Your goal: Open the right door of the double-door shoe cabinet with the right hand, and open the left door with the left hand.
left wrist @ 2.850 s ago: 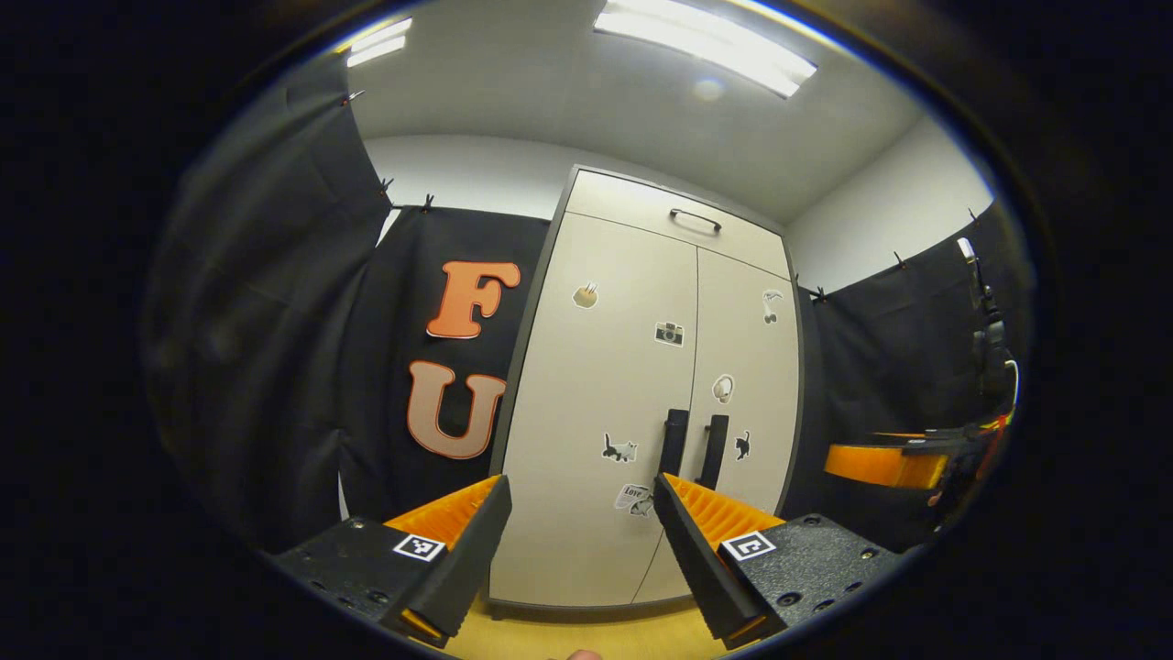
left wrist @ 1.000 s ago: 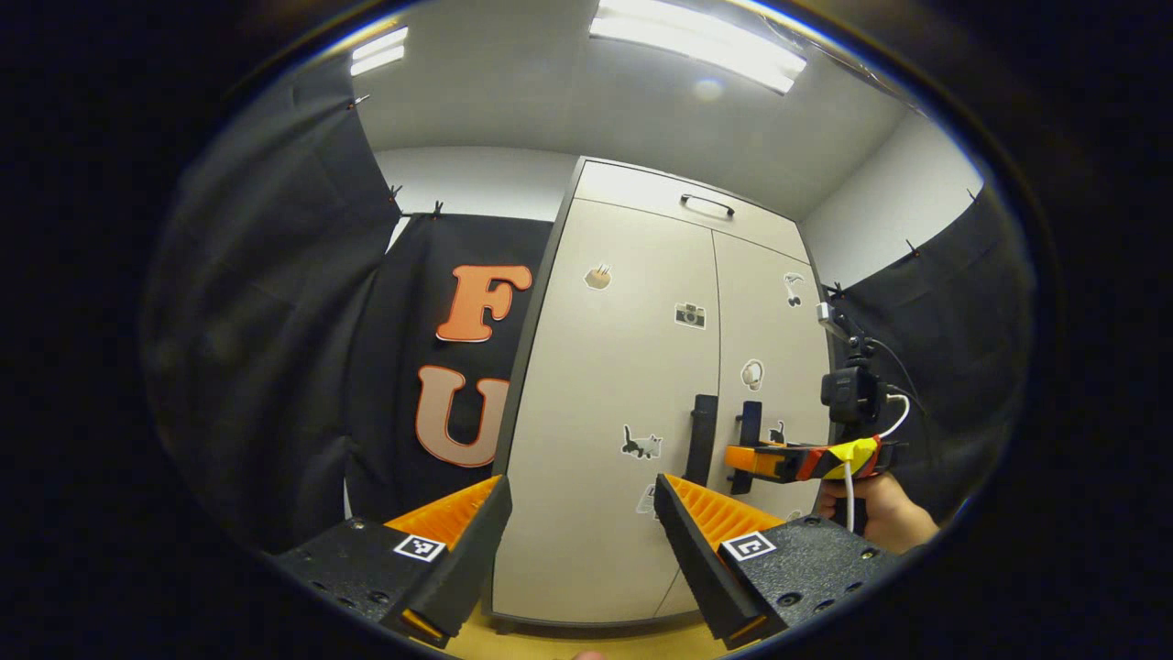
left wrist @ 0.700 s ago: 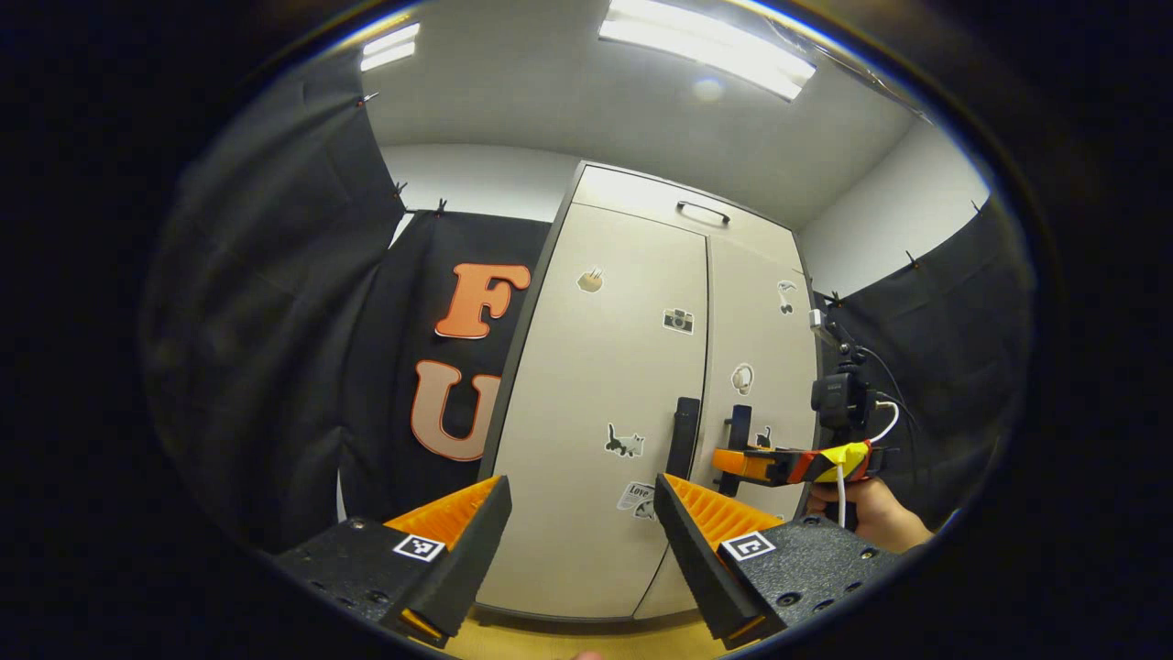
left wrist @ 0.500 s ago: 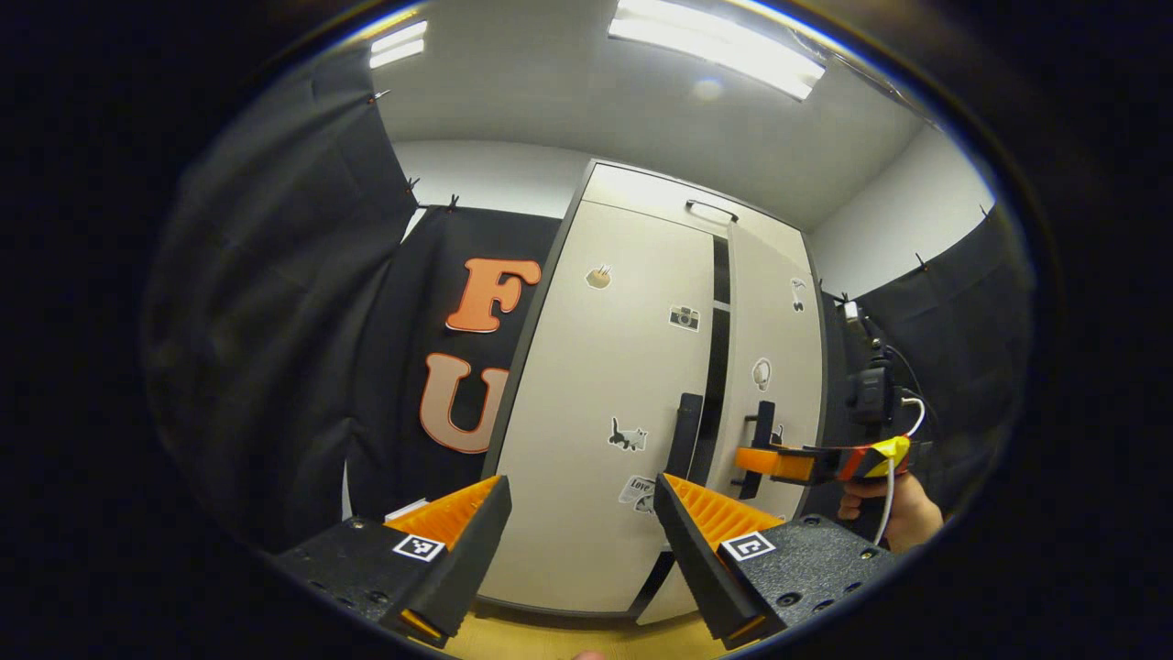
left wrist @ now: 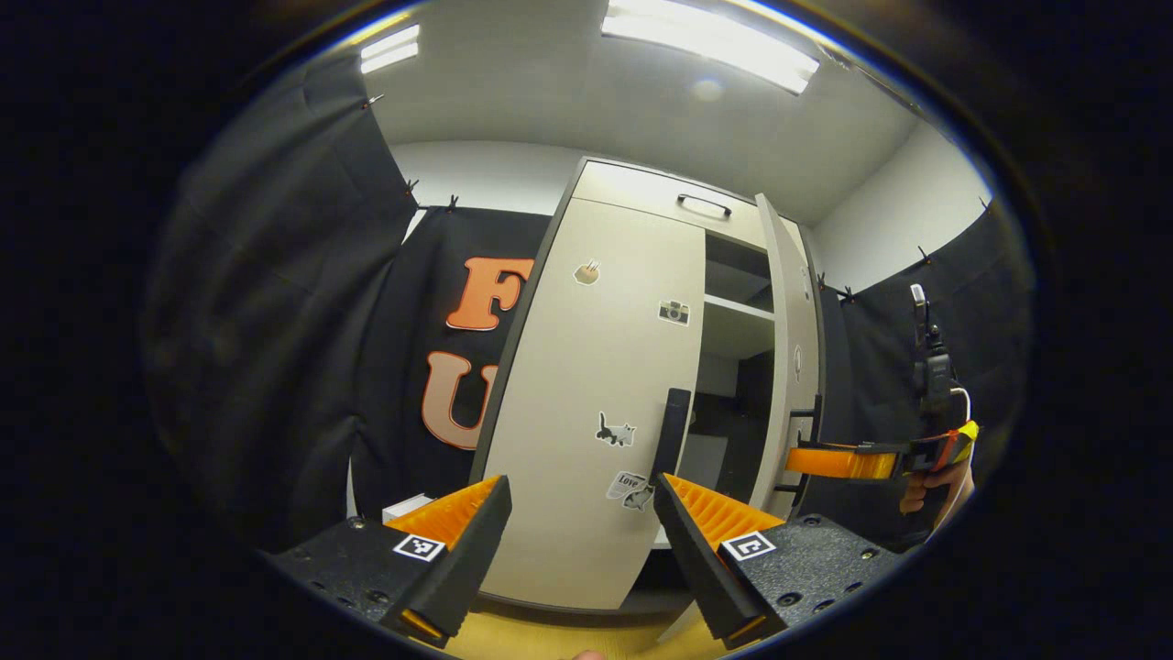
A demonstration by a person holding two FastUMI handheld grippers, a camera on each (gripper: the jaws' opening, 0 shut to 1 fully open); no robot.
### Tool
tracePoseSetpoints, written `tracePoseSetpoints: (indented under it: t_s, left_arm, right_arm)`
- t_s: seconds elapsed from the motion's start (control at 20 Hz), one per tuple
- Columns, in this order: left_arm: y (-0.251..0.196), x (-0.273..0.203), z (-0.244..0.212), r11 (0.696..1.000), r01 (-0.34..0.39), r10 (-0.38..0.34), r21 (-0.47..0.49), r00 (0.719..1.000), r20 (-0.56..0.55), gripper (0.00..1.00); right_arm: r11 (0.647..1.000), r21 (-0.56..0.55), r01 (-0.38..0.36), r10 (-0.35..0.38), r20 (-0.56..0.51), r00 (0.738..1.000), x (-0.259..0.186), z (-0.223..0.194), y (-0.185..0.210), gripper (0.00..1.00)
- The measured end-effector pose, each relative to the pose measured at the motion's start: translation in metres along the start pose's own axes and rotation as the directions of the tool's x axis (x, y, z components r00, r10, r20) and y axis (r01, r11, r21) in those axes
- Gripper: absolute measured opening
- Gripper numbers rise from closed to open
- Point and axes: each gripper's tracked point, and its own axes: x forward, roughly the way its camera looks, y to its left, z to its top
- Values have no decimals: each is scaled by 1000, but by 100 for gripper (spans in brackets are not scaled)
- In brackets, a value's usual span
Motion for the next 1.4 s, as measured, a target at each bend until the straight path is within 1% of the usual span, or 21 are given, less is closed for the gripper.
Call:
tracePoseSetpoints:
  t_s: [0.2,0.4,0.45,0.5,0.6,0.7,0.8,0.85,0.9,0.95,1.0,1.15,1.4]
  left_arm:
    - [-15,5,-5,1000,20,-20,-1,1000,-11,94]
    - [-29,15,-16,999,49,-50,-14,998,-28,94]
    - [-32,16,-19,998,57,-58,-17,998,-33,92]
    - [-34,19,-20,998,67,-67,-16,997,-35,94]
    - [-40,24,-22,996,85,-86,-9,996,-37,94]
    - [-46,30,-25,994,105,-106,-8,994,-39,94]
    - [-54,35,-29,992,126,-127,-23,991,-41,94]
    - [-59,37,-31,990,139,-141,-33,989,-45,92]
    - [-63,39,-33,987,153,-154,-40,987,-50,94]
    - [-66,39,-34,986,161,-163,-42,985,-53,92]
    - [-67,40,-35,985,165,-168,-42,984,-54,95]
    - [-69,42,-38,984,172,-175,-47,983,-58,95]
    - [-65,44,-43,985,162,-166,-62,984,-67,94]
  right_arm:
    - [999,-12,-33,33,0,999,-29,-1,-13,23]
    - [1000,4,-25,25,14,1000,-47,1,-22,23]
    - [1000,5,-17,17,14,1000,-51,1,-26,23]
    - [1000,4,-4,4,15,1000,-54,2,-30,23]
    - [1000,4,31,-31,21,999,-59,2,-38,23]
    - [997,26,69,-70,31,997,-61,1,-43,22]
    - [994,53,92,-94,41,995,-64,3,-46,22]
    - [993,63,103,-105,42,994,-65,3,-47,22]
    - [991,64,118,-121,43,992,-65,3,-49,22]
    - [989,58,135,-138,48,989,-66,3,-53,21]
    - [987,48,151,-153,52,987,-65,4,-57,21]
    - [981,36,189,-190,51,980,-68,4,-65,21]
    - [976,56,212,-215,52,975,-69,4,-69,21]
